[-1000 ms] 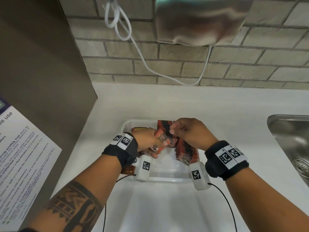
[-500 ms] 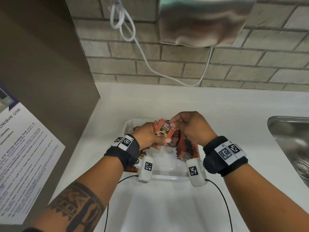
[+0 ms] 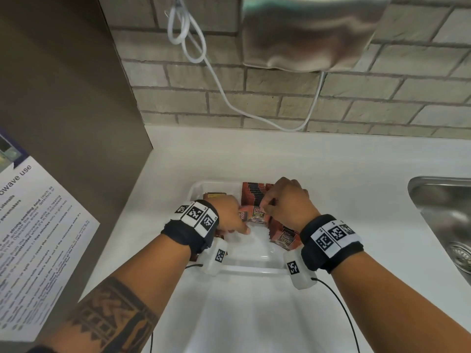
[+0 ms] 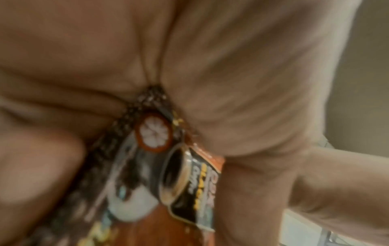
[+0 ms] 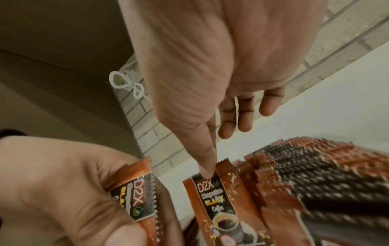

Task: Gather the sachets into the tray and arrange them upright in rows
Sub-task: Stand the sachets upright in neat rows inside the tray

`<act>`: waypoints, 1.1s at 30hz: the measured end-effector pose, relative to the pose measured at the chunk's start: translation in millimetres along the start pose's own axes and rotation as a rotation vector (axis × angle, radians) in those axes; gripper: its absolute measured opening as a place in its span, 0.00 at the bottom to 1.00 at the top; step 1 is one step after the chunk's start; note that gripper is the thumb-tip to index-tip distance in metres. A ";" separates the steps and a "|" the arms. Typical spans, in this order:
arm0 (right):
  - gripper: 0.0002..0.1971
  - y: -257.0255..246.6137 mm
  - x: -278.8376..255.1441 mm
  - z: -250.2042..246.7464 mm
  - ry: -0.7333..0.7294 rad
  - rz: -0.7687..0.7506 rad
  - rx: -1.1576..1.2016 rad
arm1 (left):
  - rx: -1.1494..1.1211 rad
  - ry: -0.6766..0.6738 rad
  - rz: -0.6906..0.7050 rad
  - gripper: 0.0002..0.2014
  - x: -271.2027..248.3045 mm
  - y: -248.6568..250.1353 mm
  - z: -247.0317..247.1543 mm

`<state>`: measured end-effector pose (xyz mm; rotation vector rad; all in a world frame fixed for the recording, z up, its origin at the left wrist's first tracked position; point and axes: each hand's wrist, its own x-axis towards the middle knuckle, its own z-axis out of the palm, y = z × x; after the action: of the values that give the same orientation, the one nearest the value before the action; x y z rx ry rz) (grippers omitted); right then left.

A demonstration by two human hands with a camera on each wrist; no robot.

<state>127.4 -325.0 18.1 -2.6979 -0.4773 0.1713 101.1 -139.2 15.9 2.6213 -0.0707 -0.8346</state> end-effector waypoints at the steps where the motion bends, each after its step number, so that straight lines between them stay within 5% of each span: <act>1: 0.06 2.0 2.0 3.8 -0.008 0.014 -0.013 | -0.035 -0.057 0.023 0.14 2.3 4.2 4.5; 19: 0.07 8.9 16.2 14.9 -0.111 0.035 -0.026 | -0.015 -0.198 -0.029 0.19 28.3 27.2 21.0; 33: 0.07 10.8 -2.0 -5.3 -0.031 -0.009 0.107 | -0.131 -0.252 -0.054 0.16 28.9 22.8 22.4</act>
<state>129.8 -337.0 18.6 -2.5920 -0.4755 0.2299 113.7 -172.7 -8.0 2.3944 -0.0133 -1.1447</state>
